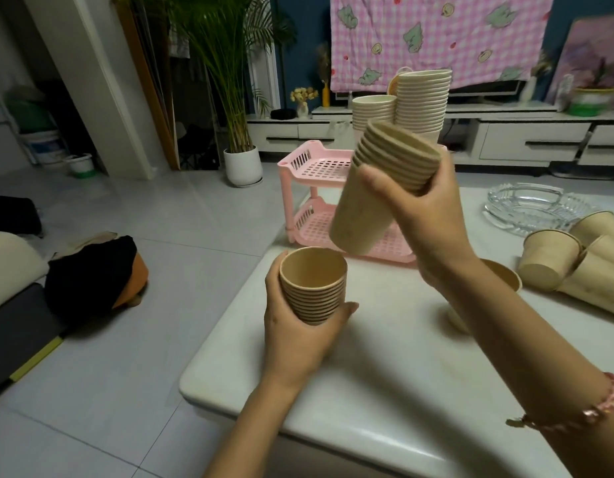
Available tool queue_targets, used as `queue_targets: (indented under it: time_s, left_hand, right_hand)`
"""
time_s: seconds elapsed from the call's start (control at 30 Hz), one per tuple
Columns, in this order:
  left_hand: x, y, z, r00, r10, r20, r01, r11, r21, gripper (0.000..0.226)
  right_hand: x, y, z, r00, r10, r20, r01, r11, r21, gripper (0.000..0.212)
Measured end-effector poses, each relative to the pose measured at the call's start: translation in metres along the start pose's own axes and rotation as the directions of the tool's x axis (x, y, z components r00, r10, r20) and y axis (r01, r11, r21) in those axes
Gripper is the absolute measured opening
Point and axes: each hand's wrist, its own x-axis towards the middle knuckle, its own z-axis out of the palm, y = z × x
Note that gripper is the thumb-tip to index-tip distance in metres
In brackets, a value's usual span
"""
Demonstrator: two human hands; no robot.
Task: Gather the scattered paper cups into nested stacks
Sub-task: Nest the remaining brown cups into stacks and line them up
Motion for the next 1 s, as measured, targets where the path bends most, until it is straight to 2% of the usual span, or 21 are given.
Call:
queue_targets:
  time_s: [0.13,0.23,0.33,0.43,0.7,0.83,0.93,1.0]
  left_hand:
    - [-0.001,-0.009,-0.004,0.995,-0.100,0.011,0.097,0.986,0.139,0.090]
    - [0.005,-0.015,-0.007,0.990,-0.144,0.006,0.141,0.978,0.156,0.091]
    - [0.015,-0.024,-0.007,0.986,-0.167,0.008,0.161,0.963,0.215,0.090]
    - [0.032,-0.033,-0.002,0.978,-0.207,0.011,0.199,0.950,0.239,0.081]
    - [0.071,-0.045,0.015,0.970,-0.243,0.026,0.228,0.937,0.263,0.074]
    - [0.076,-0.044,0.020,0.964,-0.265,0.004,0.255,0.932,0.257,0.071]
    - [0.075,-0.043,0.021,0.955,-0.296,0.013,0.280,0.916,0.286,0.072]
    - [0.071,-0.040,0.018,0.941,-0.339,0.018,0.317,0.898,0.306,0.078]
  right_hand:
    - [-0.008,0.046,-0.020,0.964,0.241,-0.114,-0.237,0.970,0.044,0.079]
    - [-0.013,0.065,-0.027,0.966,0.224,-0.128,-0.234,0.969,-0.074,0.072]
    - [-0.019,0.083,-0.022,0.962,0.269,-0.051,-0.274,0.952,-0.140,0.072]
    - [-0.025,0.100,-0.013,0.953,0.303,-0.007,-0.302,0.945,-0.124,0.075]
    - [-0.018,0.124,0.019,0.974,0.217,0.064,-0.209,0.972,-0.103,0.072]
    - [-0.015,0.120,0.021,0.955,0.273,0.114,-0.263,0.960,-0.097,0.078]
    - [-0.028,0.103,0.007,0.947,0.289,0.137,-0.235,0.919,-0.317,0.095]
    - [-0.045,0.080,-0.014,0.980,0.142,0.140,-0.049,0.853,-0.520,0.083]
